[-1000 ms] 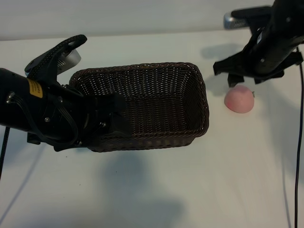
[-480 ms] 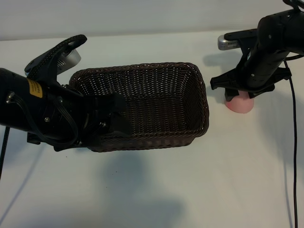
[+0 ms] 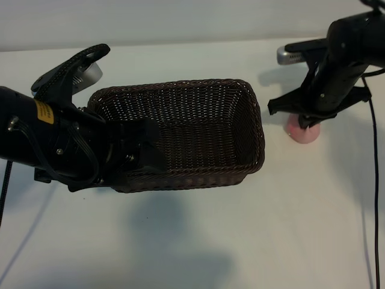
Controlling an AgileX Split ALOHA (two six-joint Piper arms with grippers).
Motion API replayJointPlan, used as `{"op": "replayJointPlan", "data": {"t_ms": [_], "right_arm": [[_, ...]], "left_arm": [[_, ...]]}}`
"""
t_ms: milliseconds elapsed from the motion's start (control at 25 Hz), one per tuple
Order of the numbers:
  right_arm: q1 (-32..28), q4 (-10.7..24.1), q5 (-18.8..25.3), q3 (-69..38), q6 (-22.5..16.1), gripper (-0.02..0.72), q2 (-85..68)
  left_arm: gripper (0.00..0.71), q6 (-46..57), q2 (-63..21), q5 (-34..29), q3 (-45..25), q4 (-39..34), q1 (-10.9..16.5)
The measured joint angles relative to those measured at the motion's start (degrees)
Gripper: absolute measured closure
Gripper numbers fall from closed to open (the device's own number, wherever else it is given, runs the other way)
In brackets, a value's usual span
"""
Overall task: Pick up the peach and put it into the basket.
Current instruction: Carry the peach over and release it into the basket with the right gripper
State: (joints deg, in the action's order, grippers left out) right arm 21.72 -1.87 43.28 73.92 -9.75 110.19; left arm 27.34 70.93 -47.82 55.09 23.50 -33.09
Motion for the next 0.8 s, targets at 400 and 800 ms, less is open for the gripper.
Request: {"op": "replayJointPlan", "data": {"t_ms": [400,800], "right_arm": [[0.0,-0.3,1.9,-0.1,0.1,0.662,-14.1],[4.7,-16.5,2.6,-0.1,12.5,0.662,-17.7]], "left_arm": [[0.144,-0.1,0.0,0.0,0.0,0.0,0.0],[0.144,-0.1,0.0,0.0,0.0,-0.1,0.0]]}}
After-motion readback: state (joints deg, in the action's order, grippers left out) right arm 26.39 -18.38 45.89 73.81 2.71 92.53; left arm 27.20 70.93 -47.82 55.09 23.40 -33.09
